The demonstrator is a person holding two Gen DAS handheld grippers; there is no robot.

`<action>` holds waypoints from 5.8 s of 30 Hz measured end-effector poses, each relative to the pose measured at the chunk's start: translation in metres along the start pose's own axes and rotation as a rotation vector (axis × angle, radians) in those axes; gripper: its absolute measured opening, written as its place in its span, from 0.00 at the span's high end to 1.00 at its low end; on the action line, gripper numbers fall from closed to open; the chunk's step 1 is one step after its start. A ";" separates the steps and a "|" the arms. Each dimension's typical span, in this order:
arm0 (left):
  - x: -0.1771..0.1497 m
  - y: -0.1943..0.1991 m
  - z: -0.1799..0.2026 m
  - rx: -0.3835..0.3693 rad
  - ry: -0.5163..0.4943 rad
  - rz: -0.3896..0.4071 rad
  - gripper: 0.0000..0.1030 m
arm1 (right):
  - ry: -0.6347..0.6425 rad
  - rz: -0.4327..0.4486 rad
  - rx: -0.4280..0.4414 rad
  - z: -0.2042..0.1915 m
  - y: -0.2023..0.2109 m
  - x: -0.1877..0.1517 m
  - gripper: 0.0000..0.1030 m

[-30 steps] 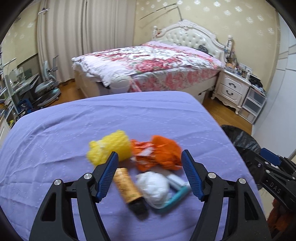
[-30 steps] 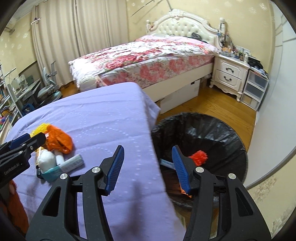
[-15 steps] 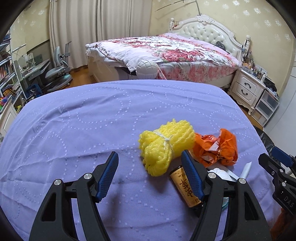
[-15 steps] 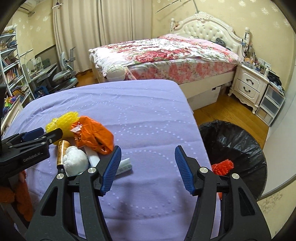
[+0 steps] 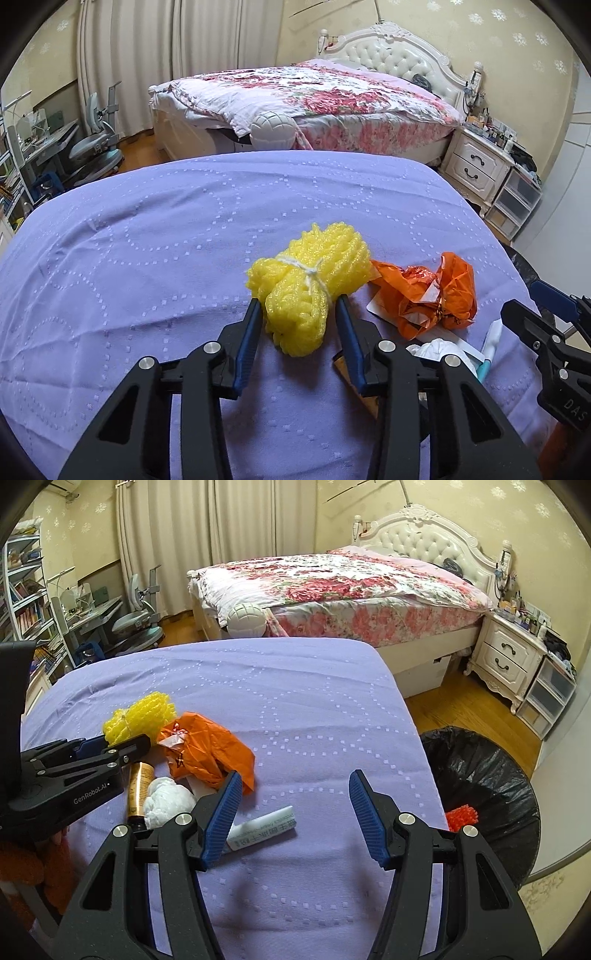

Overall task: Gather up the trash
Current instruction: 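Grasp the yellow mesh bundle with the left tool, then grasp the orange plastic bag with the right tool while the left tool holds the mesh, then carry the mesh and bag over the black bin and open both tools, then move both open tools back to the trash on the bed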

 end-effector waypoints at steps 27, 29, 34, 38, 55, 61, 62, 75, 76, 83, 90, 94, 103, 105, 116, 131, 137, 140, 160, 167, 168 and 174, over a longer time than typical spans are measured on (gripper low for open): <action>-0.028 0.059 -0.141 0.195 0.207 0.069 0.60 | 0.126 -0.074 0.056 -0.068 -0.037 0.021 0.31; -0.029 0.057 -0.142 0.191 0.209 0.066 0.60 | 0.122 -0.083 0.046 -0.065 -0.040 0.021 0.31; -0.032 0.053 -0.138 0.172 0.207 0.057 0.60 | 0.102 -0.101 0.044 -0.057 -0.044 0.021 0.31; -0.031 0.050 -0.134 0.166 0.203 0.055 0.60 | 0.087 -0.110 0.043 -0.051 -0.049 0.020 0.40; -0.029 0.061 -0.093 0.118 0.165 0.089 0.60 | 0.011 -0.020 0.027 -0.020 -0.009 0.023 0.44; -0.028 0.071 -0.061 0.081 0.132 0.109 0.60 | -0.026 0.013 0.012 0.003 0.015 0.013 0.44; -0.027 0.072 -0.056 0.077 0.128 0.112 0.60 | -0.033 0.018 0.009 0.007 0.019 0.010 0.44; -0.040 0.078 0.037 -0.011 0.031 0.124 0.60 | -0.110 0.049 -0.048 0.064 0.052 -0.026 0.44; -0.040 0.078 0.046 -0.019 0.019 0.124 0.60 | -0.117 0.051 -0.055 0.069 0.054 -0.028 0.44; -0.034 0.071 0.104 -0.072 -0.063 0.127 0.60 | -0.183 0.061 -0.111 0.113 0.063 -0.043 0.44; -0.030 0.057 0.158 -0.115 -0.137 0.120 0.60 | -0.230 0.062 -0.177 0.151 0.063 -0.053 0.43; -0.025 0.047 0.184 -0.131 -0.170 0.112 0.60 | -0.258 0.063 -0.200 0.171 0.060 -0.055 0.43; -0.011 0.023 0.221 -0.142 -0.209 0.095 0.60 | -0.313 0.056 -0.234 0.207 0.048 -0.057 0.43; -0.007 0.019 0.229 -0.144 -0.216 0.095 0.60 | -0.325 0.059 -0.243 0.214 0.046 -0.055 0.43; 0.007 0.003 0.268 -0.144 -0.265 0.096 0.60 | -0.383 0.051 -0.274 0.244 0.034 -0.054 0.43; 0.009 -0.021 0.281 -0.117 -0.293 0.056 0.60 | -0.413 0.025 -0.273 0.261 0.018 -0.059 0.43; 0.008 -0.024 0.282 -0.118 -0.293 0.044 0.59 | -0.422 0.031 -0.282 0.265 0.018 -0.060 0.42; 0.008 -0.024 0.282 -0.116 -0.297 0.044 0.53 | -0.425 0.029 -0.282 0.267 0.018 -0.060 0.41; 0.016 -0.010 0.269 -0.100 -0.269 0.083 0.32 | -0.445 0.049 -0.295 0.270 0.031 -0.059 0.31; 0.012 0.002 0.252 -0.087 -0.248 0.087 0.32 | -0.428 0.051 -0.293 0.259 0.036 -0.059 0.29; 0.011 0.004 0.248 -0.085 -0.243 0.086 0.32 | -0.424 0.050 -0.290 0.256 0.037 -0.059 0.29; 0.007 0.015 0.224 -0.059 -0.206 0.087 0.30 | -0.408 0.040 -0.272 0.237 0.039 -0.063 0.28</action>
Point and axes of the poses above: each gripper's, at about its wrist camera, not at the fingertips, and y roughly against the way its jaws point, z to its right, x to its top, the point moved 10 cm from there along -y, roughly the way its jaws point, and after that the axes turned 7 degrees about -z, right-handed, at the moved point
